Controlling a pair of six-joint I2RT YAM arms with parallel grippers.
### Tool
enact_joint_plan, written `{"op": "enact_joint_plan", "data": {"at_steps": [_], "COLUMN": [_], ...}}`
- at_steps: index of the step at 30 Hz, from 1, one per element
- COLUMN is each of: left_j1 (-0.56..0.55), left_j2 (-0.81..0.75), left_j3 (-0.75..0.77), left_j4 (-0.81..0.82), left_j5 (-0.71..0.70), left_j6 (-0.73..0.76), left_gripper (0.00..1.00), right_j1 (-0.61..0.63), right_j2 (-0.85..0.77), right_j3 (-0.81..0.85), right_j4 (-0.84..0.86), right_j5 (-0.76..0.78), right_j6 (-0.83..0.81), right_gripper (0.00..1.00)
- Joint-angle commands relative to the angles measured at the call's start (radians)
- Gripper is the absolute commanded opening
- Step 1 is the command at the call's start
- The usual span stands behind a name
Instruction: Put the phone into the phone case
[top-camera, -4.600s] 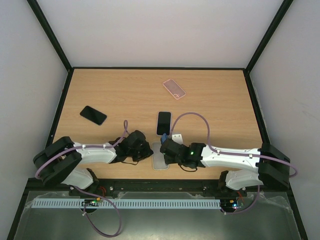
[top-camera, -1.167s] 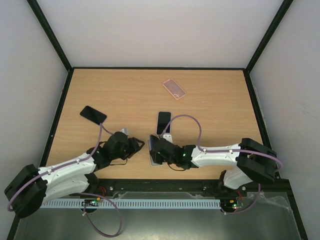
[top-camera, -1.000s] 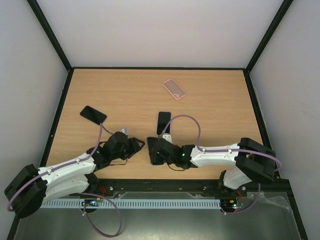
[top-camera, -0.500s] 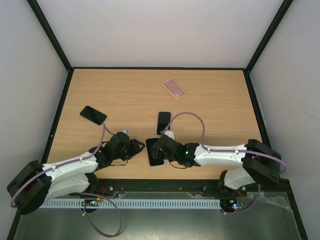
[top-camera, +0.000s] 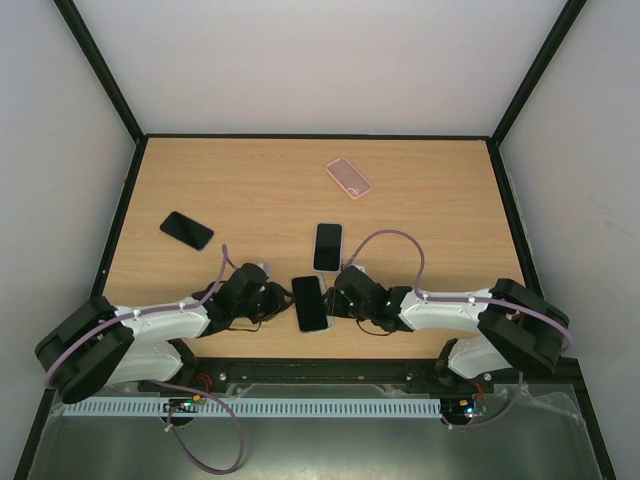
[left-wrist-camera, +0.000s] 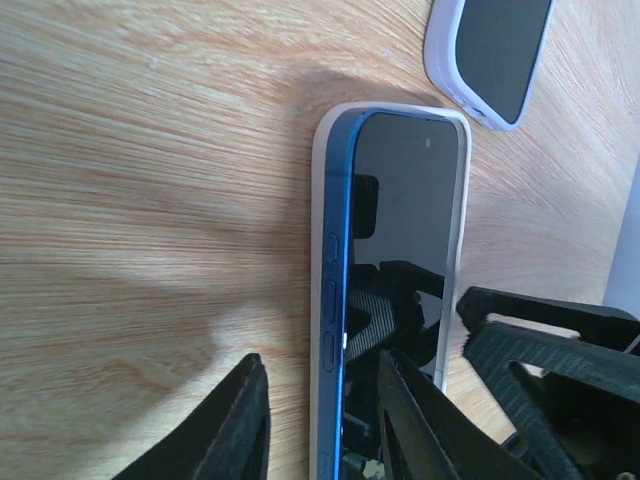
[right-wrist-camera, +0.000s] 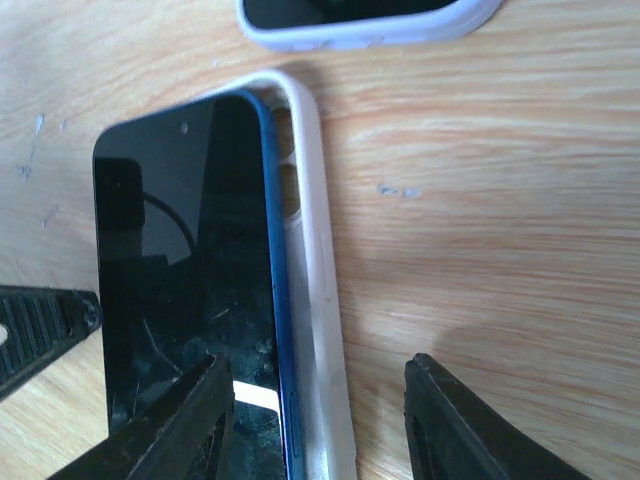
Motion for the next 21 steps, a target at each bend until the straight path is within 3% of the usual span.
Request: {"op": "enact_joint_plan", "data": {"at_steps": [1, 12, 21], "left_j1": [0.003, -0.017, -0.048], "left_j2": [0.004, 0.027, 0.048], "left_j3": [-0.014, 0.014, 0.033], "left_j4": [0.036, 0.007, 0.023], "left_j5": [0.02, 0.004, -0.011], "left_j6": [0.016, 0.043, 0.035], "left_gripper": [0.28, 0.13, 0.05], "right_j1": [-0.005, -0.006, -0.005], "right_j2": [0.046, 0.07, 0.09], "right_j3": [-0.033, -0.078, -0.147], "right_j4": [0.133, 0.265, 0.453], "right_j5": [-0.085, -0.176, -0.237], "right_j6": [-0.002, 0.054, 0.17], "right_gripper": [0.45, 0.31, 0.25]}}
